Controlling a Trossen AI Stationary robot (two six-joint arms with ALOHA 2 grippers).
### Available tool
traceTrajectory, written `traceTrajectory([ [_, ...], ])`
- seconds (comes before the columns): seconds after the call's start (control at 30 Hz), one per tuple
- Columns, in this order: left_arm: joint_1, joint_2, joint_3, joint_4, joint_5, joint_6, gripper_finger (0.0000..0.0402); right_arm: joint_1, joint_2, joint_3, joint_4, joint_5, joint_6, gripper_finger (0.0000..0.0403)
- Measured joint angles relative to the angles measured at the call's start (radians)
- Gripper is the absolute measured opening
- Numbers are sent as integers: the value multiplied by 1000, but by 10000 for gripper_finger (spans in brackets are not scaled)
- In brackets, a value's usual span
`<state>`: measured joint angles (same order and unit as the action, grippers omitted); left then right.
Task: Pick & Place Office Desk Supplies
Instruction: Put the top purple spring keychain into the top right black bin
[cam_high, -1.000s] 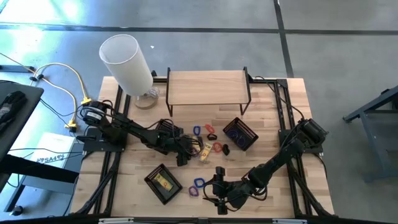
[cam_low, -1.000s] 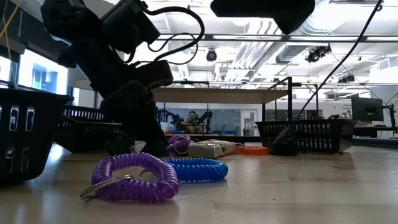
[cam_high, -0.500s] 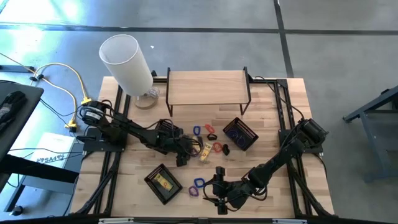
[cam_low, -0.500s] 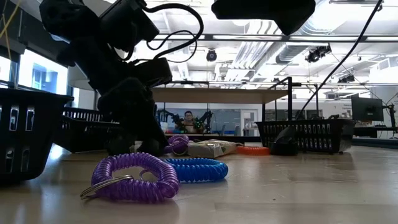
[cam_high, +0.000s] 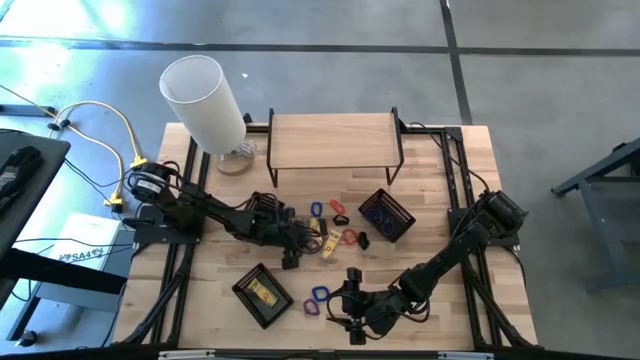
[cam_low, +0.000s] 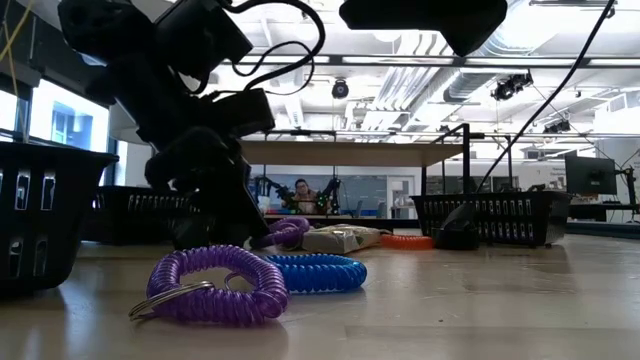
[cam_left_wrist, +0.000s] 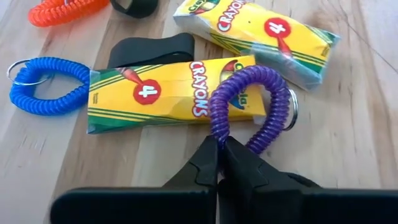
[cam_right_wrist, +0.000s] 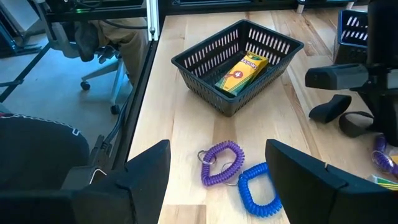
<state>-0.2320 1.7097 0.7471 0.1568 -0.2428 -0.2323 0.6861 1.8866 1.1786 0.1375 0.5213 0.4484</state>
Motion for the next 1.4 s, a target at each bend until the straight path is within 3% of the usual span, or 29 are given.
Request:
traceTrajectory([
  [0.3, -27, -26, 4, 0, -60, 10, 3, 0, 0, 0, -2, 0, 0, 252],
  [0.67, -109, -174, 5, -17, -188, 44, 3, 0, 0, 0, 4, 18, 0, 252],
  [1.0, -308, -242, 5, 130, -350, 81, 2, -6, 0, 0, 8, 254, 11, 252],
  [1.17, -399, -236, 5, 157, -493, 164, 2, -28, 0, 0, 9, 378, 116, 252],
  [1.4, -442, -234, 5, 161, -557, 210, 2, -84, 0, 0, 18, 272, 211, 252],
])
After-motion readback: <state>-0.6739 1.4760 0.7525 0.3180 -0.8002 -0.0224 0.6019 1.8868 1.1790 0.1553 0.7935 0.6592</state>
